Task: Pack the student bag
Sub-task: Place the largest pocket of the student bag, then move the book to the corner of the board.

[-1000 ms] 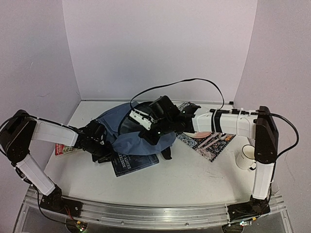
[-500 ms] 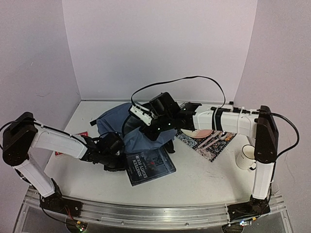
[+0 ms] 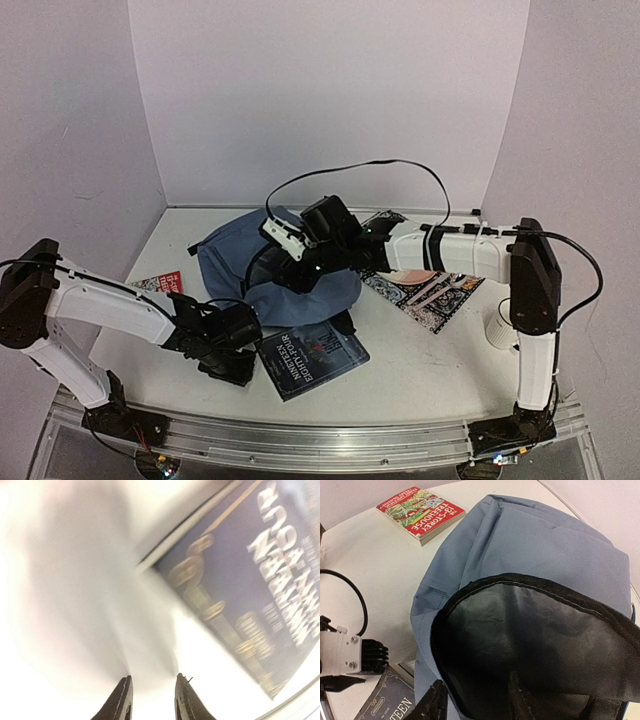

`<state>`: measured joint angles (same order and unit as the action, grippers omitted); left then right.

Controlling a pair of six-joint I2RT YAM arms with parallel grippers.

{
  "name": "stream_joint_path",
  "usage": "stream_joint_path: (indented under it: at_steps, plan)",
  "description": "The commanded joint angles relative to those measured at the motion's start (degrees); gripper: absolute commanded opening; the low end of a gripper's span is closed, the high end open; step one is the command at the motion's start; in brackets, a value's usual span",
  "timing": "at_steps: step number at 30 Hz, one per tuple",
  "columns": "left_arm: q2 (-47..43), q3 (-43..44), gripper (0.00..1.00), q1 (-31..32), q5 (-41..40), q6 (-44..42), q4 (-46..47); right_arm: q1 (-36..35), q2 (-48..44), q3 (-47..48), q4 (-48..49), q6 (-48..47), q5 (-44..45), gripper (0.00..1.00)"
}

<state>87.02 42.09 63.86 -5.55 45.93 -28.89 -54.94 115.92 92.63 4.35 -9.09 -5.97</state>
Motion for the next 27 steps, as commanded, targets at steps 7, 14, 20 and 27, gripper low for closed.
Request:
stream_joint_path:
  at_steps: [7, 14, 20, 27]
  plan:
    - [-6.88, 4.66, 0.56, -5.11, 0.58, 1.24, -2.6, 4.68, -17.43, -19.78, 0.84, 10.95, -1.12, 0.67]
    - [-2.79, 5.86, 0.54, -8.98, 9.07, -1.5, 3.23, 6.25, -21.88, -34.12, 0.83, 18.46, -2.69, 0.64]
    - [0.77, 6.72, 0.5, -9.08, 12.0, -3.14, 4.13, 6.22, -19.75, -41.0, 5.07, 25.52, -5.38, 0.58]
    - [3.39, 7.18, 0.49, -9.05, 14.31, -4.49, 5.02, 4.46, -15.25, -42.47, 5.76, 29.21, -11.39, 0.51]
